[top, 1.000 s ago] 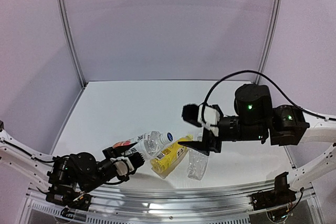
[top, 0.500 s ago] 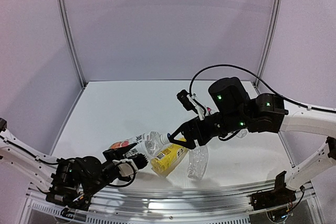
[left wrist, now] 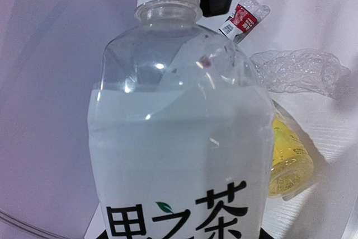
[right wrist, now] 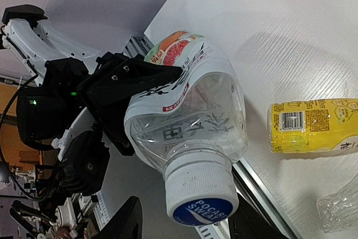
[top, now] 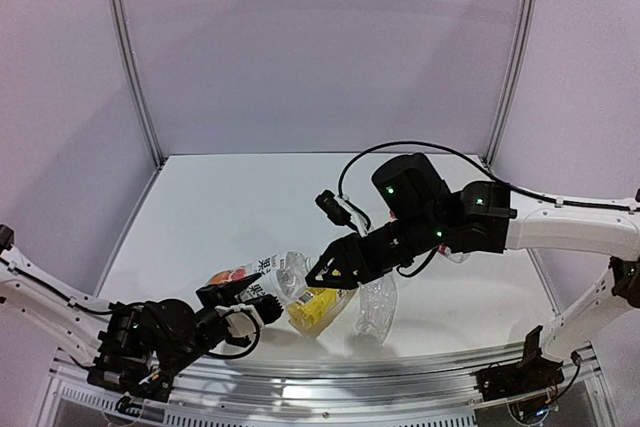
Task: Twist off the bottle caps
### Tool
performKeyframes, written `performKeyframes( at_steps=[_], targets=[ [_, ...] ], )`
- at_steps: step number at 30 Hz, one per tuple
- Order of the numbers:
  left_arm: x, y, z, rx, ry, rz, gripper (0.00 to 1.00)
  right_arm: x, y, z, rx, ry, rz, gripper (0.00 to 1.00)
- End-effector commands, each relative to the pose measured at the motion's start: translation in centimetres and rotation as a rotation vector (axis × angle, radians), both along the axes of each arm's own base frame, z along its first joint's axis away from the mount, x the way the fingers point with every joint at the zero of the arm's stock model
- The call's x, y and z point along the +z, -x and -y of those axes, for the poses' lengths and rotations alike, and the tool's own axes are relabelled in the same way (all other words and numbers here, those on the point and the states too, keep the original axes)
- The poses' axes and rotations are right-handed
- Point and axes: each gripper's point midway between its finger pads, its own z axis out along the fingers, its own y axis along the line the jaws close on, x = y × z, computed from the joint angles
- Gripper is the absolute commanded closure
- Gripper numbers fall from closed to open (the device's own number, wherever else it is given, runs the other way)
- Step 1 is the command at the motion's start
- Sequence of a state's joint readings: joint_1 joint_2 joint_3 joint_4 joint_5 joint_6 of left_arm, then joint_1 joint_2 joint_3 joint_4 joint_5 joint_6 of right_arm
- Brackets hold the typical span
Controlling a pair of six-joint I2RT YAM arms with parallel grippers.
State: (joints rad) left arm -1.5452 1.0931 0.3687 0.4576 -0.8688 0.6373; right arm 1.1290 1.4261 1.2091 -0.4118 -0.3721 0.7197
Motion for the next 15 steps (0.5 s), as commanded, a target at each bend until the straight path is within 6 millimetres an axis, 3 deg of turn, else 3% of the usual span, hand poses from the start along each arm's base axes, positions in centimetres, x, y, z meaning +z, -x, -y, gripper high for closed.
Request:
performKeyframes(
  at_steps=[1,9,15],
  targets=[
    [1.5,0.1,0.4,-0.004,0.049,0.006,1.00,1.4,0.0,-0.8,0.023,-0.046,-0.012,0.49],
    [1.4,0.3,0.6,-0.018,0.051,0.001,1.00,3.1,-1.0,0.3,-0.017,-0.067,0.045,0.53],
    [1.4,0.4,0.6,-0.026,0.053,-0.003,1.00,2.8,-1.2,0.2,-0.016,-0.067,0.044,0.58]
  ],
)
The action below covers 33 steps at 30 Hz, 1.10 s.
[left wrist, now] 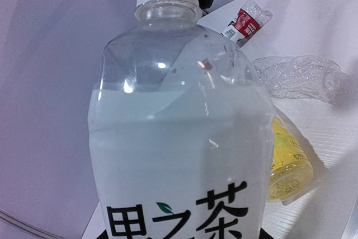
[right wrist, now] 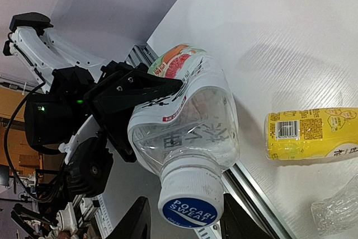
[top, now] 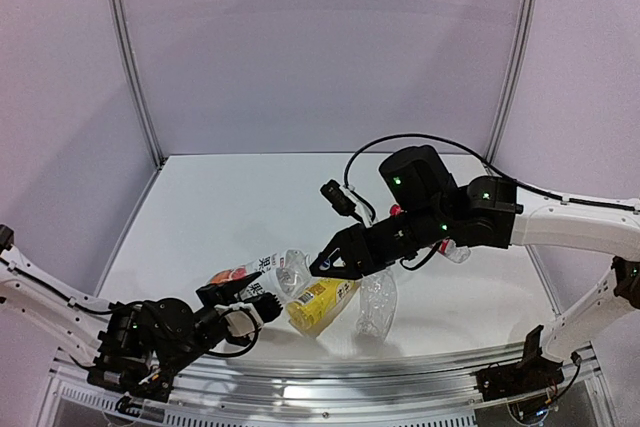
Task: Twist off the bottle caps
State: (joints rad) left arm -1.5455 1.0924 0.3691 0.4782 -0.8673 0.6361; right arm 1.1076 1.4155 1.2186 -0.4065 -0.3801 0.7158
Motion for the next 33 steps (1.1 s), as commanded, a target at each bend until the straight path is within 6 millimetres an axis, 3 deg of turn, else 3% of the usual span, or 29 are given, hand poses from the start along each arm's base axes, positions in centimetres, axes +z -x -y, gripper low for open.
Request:
performKeyframes(
  at_steps=[1,5,12,18,22,28,33],
  targets=[
    [0.9,0.4,0.5,-0.027,0.030,-0.003,1.00,1.7,-0.6,0.0,-0.004,-0.041,0.033,0.58],
    [0.9,0.6,0.6,-0.037,0.032,-0.004,1.00,1.5,-1.1,-0.1,-0.010,-0.044,0.034,0.59],
    [0.9,0.6,0.5,-0.032,0.031,-0.003,1.00,1.9,-1.9,0.3,-0.024,-0.049,0.049,0.78],
    [1.0,0.5,0.5,-0.029,0.037,-0.005,1.00,1.3,-1.5,0.7,0.010,-0.035,0.065,0.88],
    [1.0,0.7,0.5,-0.044,0.048,-0.019,1.00,2.5,-1.2,2.0,0.100,-0.035,0.277,0.91],
    [1.0,0.8,0.4,-0.087,0.084,-0.086,1.00,4.0,-1.9,6.1,0.182,-0.005,0.796,0.93],
    [0.6,1.4,0.6,-0.166,0.106,-0.190,1.00,5.0,1.3,7.2,0.359,-0.144,1.039,0.92]
  ],
)
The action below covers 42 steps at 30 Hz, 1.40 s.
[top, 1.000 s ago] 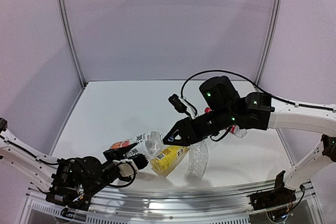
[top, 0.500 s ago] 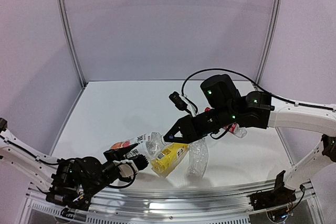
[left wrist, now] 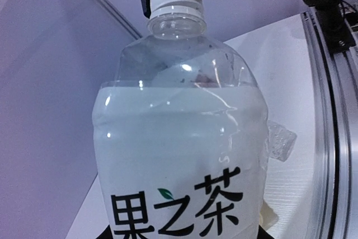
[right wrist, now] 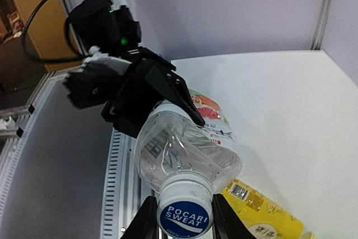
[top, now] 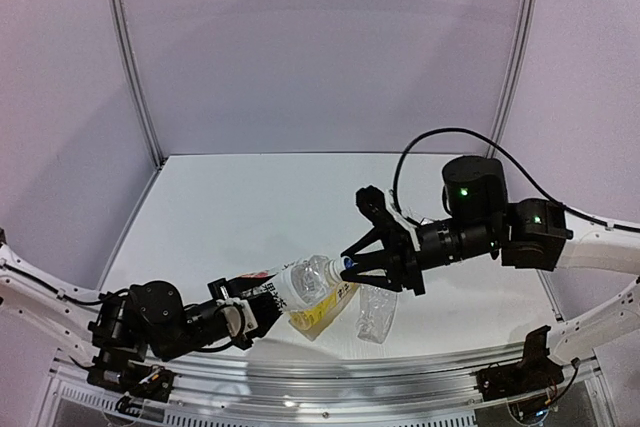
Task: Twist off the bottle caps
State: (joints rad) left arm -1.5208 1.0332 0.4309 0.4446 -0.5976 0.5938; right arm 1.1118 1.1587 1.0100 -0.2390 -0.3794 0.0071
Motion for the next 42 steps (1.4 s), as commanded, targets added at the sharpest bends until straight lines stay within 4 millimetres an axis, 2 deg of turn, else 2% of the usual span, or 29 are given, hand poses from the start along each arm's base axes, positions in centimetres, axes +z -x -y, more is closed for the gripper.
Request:
performKeyframes(
  at_steps=[1,8,10,12,17,20,23,26,30,33,37,42],
  targets=[
    [-2.5,-1.1,-2.4,0.050,-0.025,-0.123,1.00,1.4,-0.4,3.5,0.042,-0.030,0.325,0.92],
    [-2.8,-0.6,-2.1,-0.001,-0.036,-0.183,1.00,2.0,1.2,3.8,0.139,-0.032,0.350,0.92],
    [-2.8,-0.7,-2.1,0.009,-0.035,-0.181,1.00,2.0,0.5,3.9,0.092,-0.021,0.351,0.92],
    [-2.4,-1.3,-2.6,0.047,-0.015,-0.165,1.00,1.3,-1.6,4.3,-0.029,0.026,0.353,0.92],
    [-0.1,-3.4,-5.4,0.205,0.115,-0.104,1.00,-2.1,-9.0,7.0,-0.493,0.261,0.270,0.91],
    [1.7,-3.8,-7.0,0.241,0.226,-0.096,1.00,-4.0,-11.3,8.3,-0.651,0.358,0.193,0.91],
    [2.8,-4.0,-8.6,0.265,0.312,-0.094,1.00,-5.5,-12.5,9.5,-0.759,0.381,0.123,0.91],
    [3.5,-4.1,-9.5,0.276,0.368,-0.094,1.00,-6.9,-13.8,11.7,-0.857,0.391,0.043,0.91],
    [4.1,-4.0,-10.3,0.276,0.430,-0.100,1.00,-8.4,-15.0,14.7,-0.948,0.380,-0.007,0.92],
    [4.4,-3.9,-10.6,0.267,0.463,-0.110,1.00,-10.3,-15.4,16.3,-0.993,0.417,-0.033,0.92],
    [4.8,-3.7,-10.8,0.260,0.485,-0.122,1.00,-13.4,-15.7,16.6,-1.017,0.451,-0.089,0.93],
    [5.2,-3.5,-11.2,0.251,0.505,-0.124,1.00,-19.5,-15.5,16.0,-0.990,0.535,-0.180,0.93]
  ],
)
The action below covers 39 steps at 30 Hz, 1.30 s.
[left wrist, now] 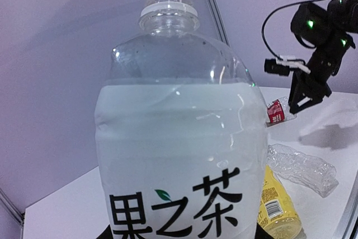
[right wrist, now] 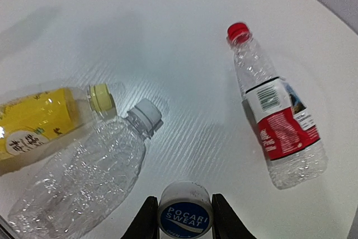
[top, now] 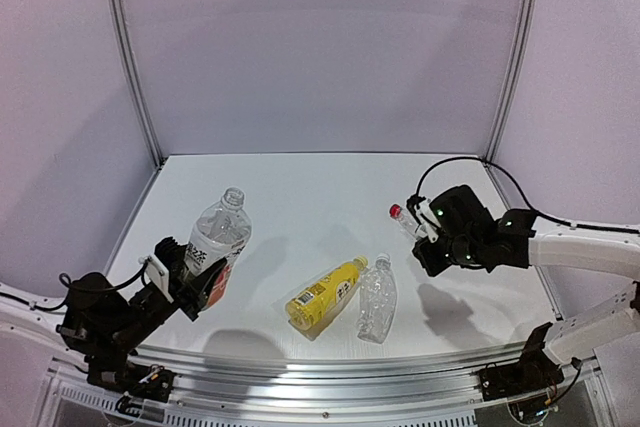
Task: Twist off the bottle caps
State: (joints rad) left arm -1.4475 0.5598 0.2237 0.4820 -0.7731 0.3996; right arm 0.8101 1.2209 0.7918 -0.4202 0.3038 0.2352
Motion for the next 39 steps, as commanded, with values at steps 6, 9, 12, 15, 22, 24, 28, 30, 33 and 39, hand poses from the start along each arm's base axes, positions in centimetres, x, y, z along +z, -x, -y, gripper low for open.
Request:
performKeyframes(
  at_steps=[6,9,12,15,22,24,28,30,33,39],
  targets=[
    [1.4,0.3,-1.1,-0.007,0.084,0.000,1.00,-6.7,-0.1,-0.1,-0.066,0.033,-0.172,0.91],
    [1.3,0.3,-1.1,-0.008,0.081,0.001,1.00,-7.6,0.1,0.6,-0.098,0.020,-0.210,0.90],
    [1.3,0.3,-1.0,-0.009,0.078,0.002,1.00,-8.4,0.4,0.9,-0.108,-0.035,-0.268,0.89],
    [1.3,0.3,-1.0,-0.008,0.076,0.003,1.00,-8.9,0.7,1.3,-0.119,-0.052,-0.290,0.85],
    [1.5,0.4,-1.3,-0.006,0.086,0.006,1.00,-10.2,0.9,1.3,-0.127,-0.027,-0.333,0.79],
    [1.5,0.4,-1.2,-0.006,0.085,0.006,1.00,-10.7,0.9,1.3,-0.130,-0.014,-0.353,0.73],
    [1.4,0.4,-1.1,-0.011,0.080,0.007,1.00,-11.3,1.0,1.2,-0.134,0.002,-0.377,0.66],
    [1.4,0.4,-1.0,-0.014,0.081,0.006,1.00,-11.1,1.0,1.3,-0.136,0.002,-0.372,0.61],
    [1.3,0.4,-0.9,-0.017,0.085,0.003,1.00,-9.7,0.9,1.3,-0.134,-0.021,-0.349,0.44],
    [0.6,0.1,-0.3,-0.036,0.079,-0.010,1.00,-0.3,1.4,-2.6,0.032,-0.303,-0.243,0.31]
  ],
)
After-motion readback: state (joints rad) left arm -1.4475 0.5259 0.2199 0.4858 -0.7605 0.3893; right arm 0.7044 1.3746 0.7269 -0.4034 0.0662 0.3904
